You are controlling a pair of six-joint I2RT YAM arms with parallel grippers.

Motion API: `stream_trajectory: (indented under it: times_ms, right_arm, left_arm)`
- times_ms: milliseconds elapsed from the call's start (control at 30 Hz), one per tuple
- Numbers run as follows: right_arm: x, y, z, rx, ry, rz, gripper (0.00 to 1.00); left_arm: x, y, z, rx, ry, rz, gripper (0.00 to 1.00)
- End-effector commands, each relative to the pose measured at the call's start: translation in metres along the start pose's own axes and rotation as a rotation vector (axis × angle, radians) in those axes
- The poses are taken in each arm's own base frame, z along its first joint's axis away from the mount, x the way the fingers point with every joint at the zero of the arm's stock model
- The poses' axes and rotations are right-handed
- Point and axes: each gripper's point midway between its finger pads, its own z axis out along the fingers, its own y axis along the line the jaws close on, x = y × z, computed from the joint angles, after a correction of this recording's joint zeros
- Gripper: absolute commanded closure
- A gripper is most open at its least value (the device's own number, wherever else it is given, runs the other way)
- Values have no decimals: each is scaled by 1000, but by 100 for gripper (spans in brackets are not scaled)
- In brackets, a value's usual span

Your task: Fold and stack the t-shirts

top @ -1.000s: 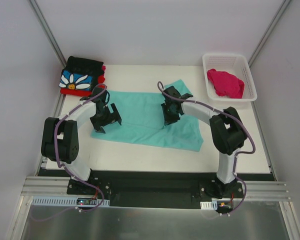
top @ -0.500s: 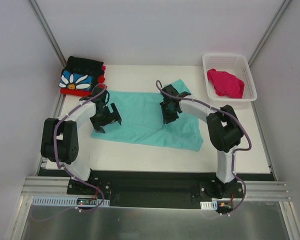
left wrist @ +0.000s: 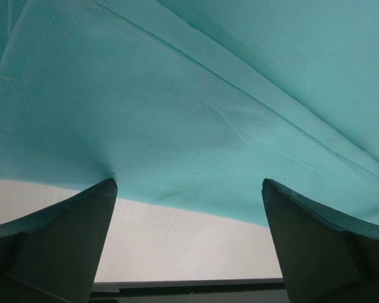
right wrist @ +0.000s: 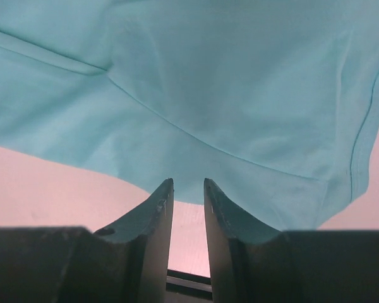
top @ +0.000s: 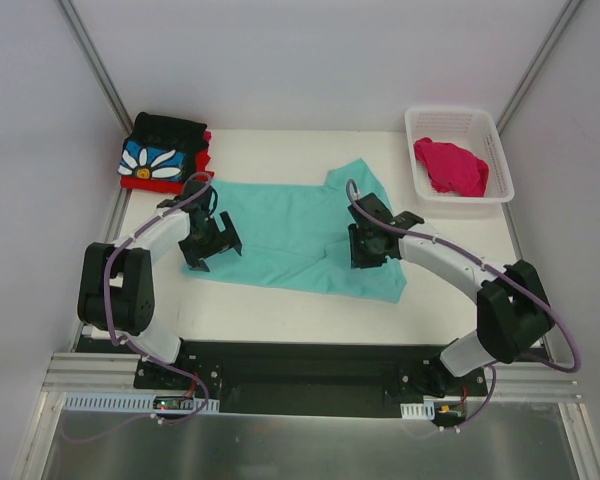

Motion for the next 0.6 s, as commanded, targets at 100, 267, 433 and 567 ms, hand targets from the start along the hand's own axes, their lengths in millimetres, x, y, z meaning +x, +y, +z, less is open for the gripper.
stream_trajectory:
  times_ms: [100,267,433,567]
  right_arm:
    - [34,-33,20,154,65,79,71]
    - [39,-35,27,165,76,89,71]
    - [45,-42,32,194,86,88,71]
    - [52,-48,39,230,109,101,71]
  left_arm:
    - [-5,19,3,-90,-30,27,1]
    - [-6,20,4,-106,-26,21,1]
    - [0,29,8,-133,-14,15,1]
    - [4,34,11,-144,-4,2,1]
